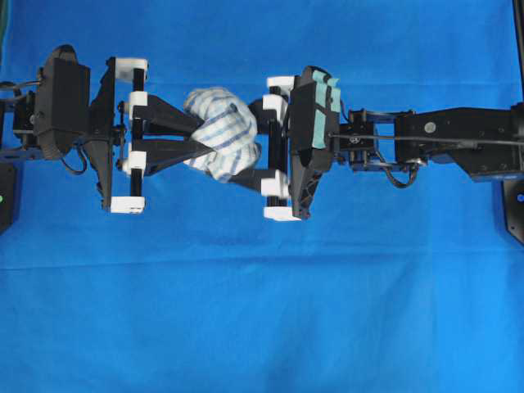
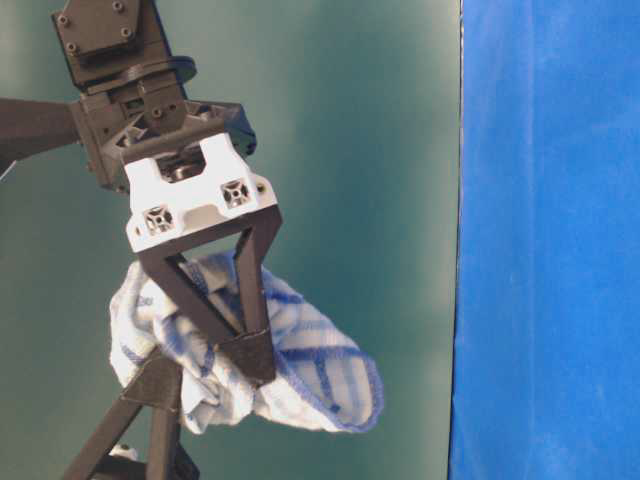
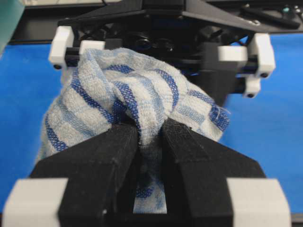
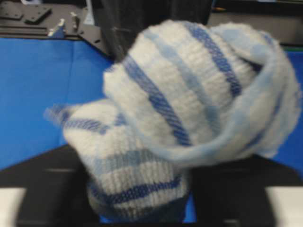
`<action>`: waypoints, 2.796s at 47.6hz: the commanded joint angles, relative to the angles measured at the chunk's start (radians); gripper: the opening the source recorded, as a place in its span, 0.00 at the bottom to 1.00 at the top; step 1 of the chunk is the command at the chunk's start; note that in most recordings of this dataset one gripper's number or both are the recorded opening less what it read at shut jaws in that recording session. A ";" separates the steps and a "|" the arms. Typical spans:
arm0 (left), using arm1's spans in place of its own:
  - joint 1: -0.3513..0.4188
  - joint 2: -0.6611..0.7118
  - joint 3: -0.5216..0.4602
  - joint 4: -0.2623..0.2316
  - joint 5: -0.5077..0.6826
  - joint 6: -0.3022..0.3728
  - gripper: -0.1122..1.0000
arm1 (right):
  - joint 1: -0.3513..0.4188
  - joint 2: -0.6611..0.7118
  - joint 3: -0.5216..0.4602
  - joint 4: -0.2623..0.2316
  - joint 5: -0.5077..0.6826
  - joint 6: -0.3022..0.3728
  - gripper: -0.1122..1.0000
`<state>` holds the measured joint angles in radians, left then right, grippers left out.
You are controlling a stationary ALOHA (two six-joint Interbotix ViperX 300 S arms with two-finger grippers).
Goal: Hand over the towel.
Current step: 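Open the left gripper and pull it back, leaving towel in right gripper, then carry the towel with the right gripper toward the table center, then release the towel onto the table and retract the right gripper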
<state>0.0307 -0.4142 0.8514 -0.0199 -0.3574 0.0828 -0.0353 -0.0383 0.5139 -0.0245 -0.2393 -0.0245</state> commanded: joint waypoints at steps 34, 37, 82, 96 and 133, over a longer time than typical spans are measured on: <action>0.003 -0.028 -0.014 -0.003 -0.074 -0.002 0.76 | 0.003 -0.018 -0.026 -0.006 0.023 0.002 0.23; 0.003 -0.051 -0.003 -0.003 -0.074 -0.002 0.88 | 0.003 -0.025 -0.023 -0.006 0.025 0.002 0.23; 0.003 -0.282 0.118 -0.003 -0.028 -0.003 0.94 | 0.003 -0.002 -0.034 -0.003 0.288 0.018 0.23; 0.003 -0.282 0.118 -0.003 -0.026 -0.003 0.94 | 0.003 0.164 -0.084 -0.003 0.482 0.021 0.23; 0.003 -0.282 0.118 -0.003 -0.020 -0.003 0.94 | 0.003 0.290 -0.092 0.000 0.499 0.046 0.40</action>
<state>0.0322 -0.6934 0.9817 -0.0215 -0.3758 0.0813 -0.0322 0.2730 0.4387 -0.0276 0.2546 0.0169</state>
